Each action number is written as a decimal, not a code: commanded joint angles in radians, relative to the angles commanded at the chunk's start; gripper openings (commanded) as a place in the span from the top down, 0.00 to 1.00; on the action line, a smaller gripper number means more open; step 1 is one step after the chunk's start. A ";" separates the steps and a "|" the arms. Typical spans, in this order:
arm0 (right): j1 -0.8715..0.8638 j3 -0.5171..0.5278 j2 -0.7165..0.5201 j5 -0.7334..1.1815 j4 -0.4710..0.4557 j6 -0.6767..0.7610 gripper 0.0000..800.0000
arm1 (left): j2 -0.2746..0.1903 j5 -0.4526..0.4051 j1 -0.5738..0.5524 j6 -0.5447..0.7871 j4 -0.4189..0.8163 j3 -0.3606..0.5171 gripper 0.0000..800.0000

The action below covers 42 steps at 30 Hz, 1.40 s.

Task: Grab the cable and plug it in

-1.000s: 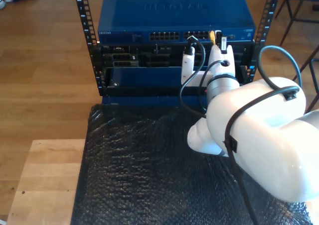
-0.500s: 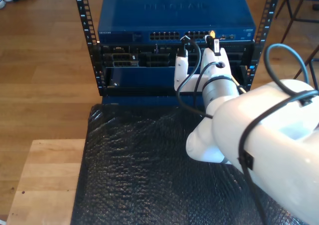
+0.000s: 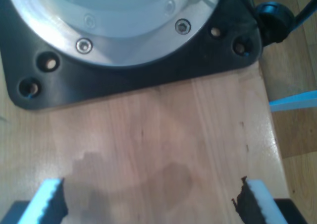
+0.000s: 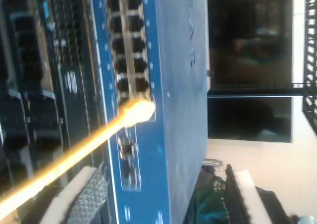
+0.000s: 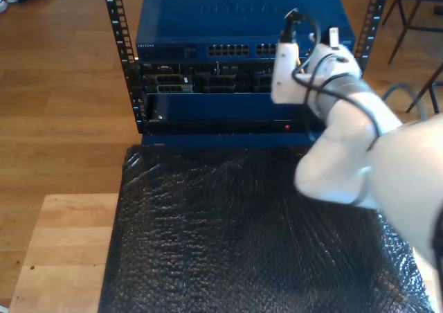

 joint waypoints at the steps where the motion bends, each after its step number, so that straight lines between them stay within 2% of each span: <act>1: -0.029 0.002 -0.020 0.057 -0.009 0.000 0.11 | -0.002 0.000 0.000 0.000 0.000 0.000 0.00; 7: -0.198 0.000 -0.112 0.336 -0.083 -0.003 0.05 | 0.000 0.000 0.000 0.000 0.000 0.000 0.00; 13: -0.379 -0.009 -0.184 0.637 -0.222 -0.014 0.02 | 0.000 0.000 0.000 0.000 0.000 0.000 0.00; 17: -0.514 -0.021 -0.221 0.818 -0.298 -0.069 0.02 | 0.000 0.000 0.000 0.000 0.000 0.000 0.00; 23: -0.700 -0.020 -0.285 1.013 -0.308 -0.252 0.01 | 0.000 0.000 0.000 0.000 0.000 0.000 0.00; 34: -1.185 -0.008 -0.391 1.524 -0.308 -0.647 0.00 | 0.000 0.000 0.000 0.000 0.000 0.000 0.00; 42: -1.465 0.075 -0.483 1.792 -0.308 -0.957 0.00 | 0.000 0.000 0.000 0.000 0.000 0.000 0.00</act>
